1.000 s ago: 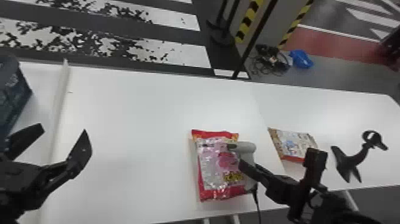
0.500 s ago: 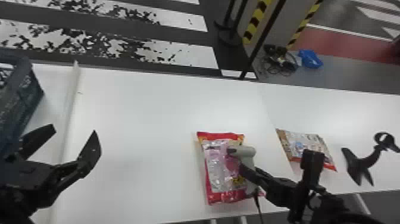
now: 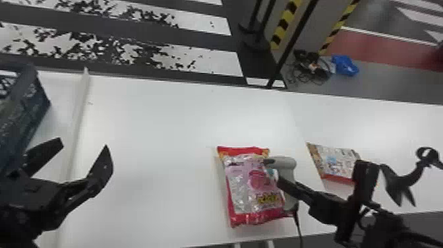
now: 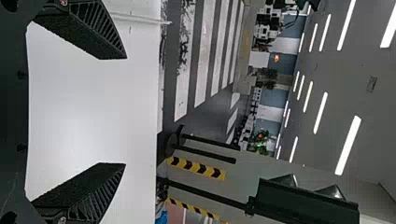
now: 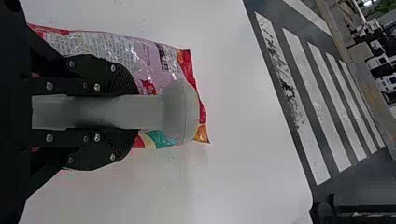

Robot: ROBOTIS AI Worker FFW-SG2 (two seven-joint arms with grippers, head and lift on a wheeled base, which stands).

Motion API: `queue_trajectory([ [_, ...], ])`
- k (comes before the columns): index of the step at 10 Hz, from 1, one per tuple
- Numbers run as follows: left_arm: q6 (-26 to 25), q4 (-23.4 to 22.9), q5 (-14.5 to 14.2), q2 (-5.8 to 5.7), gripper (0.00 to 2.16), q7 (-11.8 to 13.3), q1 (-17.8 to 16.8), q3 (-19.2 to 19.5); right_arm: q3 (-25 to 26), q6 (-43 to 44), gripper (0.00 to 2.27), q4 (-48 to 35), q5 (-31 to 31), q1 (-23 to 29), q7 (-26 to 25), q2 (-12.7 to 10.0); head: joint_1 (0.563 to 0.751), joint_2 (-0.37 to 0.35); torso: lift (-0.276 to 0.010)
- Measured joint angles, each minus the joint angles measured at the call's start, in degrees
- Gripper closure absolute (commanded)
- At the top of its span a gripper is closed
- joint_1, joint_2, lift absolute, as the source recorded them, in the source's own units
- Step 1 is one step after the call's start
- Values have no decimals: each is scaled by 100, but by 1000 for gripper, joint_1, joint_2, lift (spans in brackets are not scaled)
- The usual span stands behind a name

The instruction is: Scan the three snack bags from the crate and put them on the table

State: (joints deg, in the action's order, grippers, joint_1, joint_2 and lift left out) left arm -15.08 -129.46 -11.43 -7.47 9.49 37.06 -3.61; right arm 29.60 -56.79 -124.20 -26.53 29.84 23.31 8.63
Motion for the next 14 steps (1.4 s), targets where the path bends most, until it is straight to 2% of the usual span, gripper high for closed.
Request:
queue_trajectory([
  [2, -5, 2, -1, 0, 46, 0, -16, -14, 445, -121, 2236, 321, -104, -327, -12, 18, 695, -350, -94],
  [3, -17, 11, -1, 0, 46, 6, -24, -21, 569, -48, 2240, 579, -112, -469, -11, 71, 695, -350, -94],
  [6, -46, 17, 0, 9, 46, 17, -33, -23, 628, 348, 2240, 1345, -27, -815, -10, 303, 695, -350, -94],
  [9, -70, 18, 0, 9, 46, 30, -27, -20, 403, 623, 2236, 2043, 321, -1197, -20, 539, 695, -350, -94],
  [13, -70, 26, 4, 13, 46, 35, -7, 0, -92, 1819, 2199, 3052, 890, -1547, -3, 889, 695, -350, -94],
  [14, -70, 33, 9, 25, 46, 37, -6, 0, -176, 2064, 2145, 3235, 970, -1575, 146, 960, 695, -350, -94],
])
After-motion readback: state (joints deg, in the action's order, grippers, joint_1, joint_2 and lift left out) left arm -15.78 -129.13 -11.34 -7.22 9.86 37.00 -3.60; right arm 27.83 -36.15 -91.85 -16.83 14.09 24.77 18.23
